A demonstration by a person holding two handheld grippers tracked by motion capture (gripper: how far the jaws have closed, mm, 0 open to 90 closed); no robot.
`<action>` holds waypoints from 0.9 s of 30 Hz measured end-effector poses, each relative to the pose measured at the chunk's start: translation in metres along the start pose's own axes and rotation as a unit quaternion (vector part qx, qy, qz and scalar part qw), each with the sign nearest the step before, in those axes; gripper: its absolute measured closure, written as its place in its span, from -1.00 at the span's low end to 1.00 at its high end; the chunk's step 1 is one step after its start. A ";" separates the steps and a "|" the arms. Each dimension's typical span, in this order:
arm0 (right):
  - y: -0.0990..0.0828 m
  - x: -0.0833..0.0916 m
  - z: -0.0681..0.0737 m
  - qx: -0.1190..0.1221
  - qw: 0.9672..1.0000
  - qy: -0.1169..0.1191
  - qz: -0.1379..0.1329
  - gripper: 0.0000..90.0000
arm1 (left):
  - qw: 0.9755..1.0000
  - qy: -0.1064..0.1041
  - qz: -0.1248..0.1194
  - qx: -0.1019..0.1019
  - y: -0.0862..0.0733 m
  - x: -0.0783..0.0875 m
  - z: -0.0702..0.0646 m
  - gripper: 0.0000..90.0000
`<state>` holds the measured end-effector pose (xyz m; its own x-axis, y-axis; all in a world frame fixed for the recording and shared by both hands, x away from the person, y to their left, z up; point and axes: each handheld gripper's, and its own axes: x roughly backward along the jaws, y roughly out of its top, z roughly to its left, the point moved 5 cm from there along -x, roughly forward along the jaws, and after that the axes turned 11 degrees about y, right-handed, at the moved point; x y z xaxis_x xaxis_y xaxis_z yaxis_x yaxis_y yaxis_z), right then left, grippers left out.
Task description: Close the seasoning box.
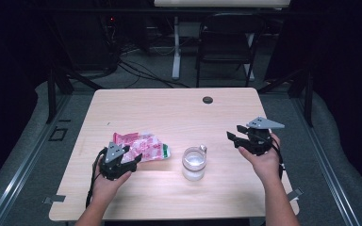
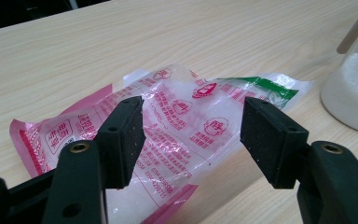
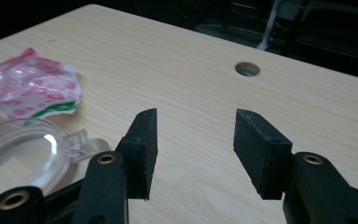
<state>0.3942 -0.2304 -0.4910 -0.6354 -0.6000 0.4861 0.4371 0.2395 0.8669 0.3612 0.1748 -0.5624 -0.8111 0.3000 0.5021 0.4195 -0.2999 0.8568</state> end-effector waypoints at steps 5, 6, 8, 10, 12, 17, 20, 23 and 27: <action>-0.016 -0.008 -0.015 -0.026 0.999 -0.025 0.015 0.11 | 1.000 0.000 0.002 -0.001 0.000 -0.001 0.000 -0.12; -0.018 -0.010 -0.018 -0.032 0.999 -0.025 0.014 0.11 | 1.000 0.000 0.002 -0.002 -0.001 -0.001 0.000 -0.12; -0.024 -0.013 -0.022 -0.043 0.999 -0.027 0.015 0.11 | 1.000 0.000 0.003 -0.001 -0.001 -0.001 0.001 -0.12; -0.029 -0.016 -0.026 -0.049 0.998 -0.031 0.017 0.11 | 1.000 0.001 0.003 -0.001 -0.001 -0.001 0.001 -0.12; -0.035 -0.019 -0.030 -0.055 0.998 -0.032 0.018 0.11 | 1.000 0.001 0.003 0.000 -0.001 -0.002 0.001 -0.12; -0.050 -0.029 -0.036 -0.071 0.996 -0.034 0.031 0.11 | 1.000 0.002 0.005 -0.003 -0.002 -0.002 0.001 -0.12; -0.058 -0.041 -0.033 -0.080 0.996 -0.018 0.046 0.12 | 1.000 0.001 0.008 -0.005 -0.002 -0.003 0.000 -0.12; -0.060 -0.047 -0.029 -0.059 0.996 -0.025 0.062 0.12 | 1.000 0.002 0.011 -0.007 -0.003 -0.004 0.000 -0.12; -0.065 -0.058 -0.019 -0.033 0.995 -0.013 0.091 0.13 | 1.000 0.002 0.014 -0.010 -0.004 -0.005 -0.001 -0.12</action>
<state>0.4150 -0.2254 -0.5779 -0.5579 -0.5311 0.6377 0.5870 0.2907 0.7556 0.3633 0.1731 -0.5689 -0.8006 0.2882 0.5254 0.4337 -0.3264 0.8399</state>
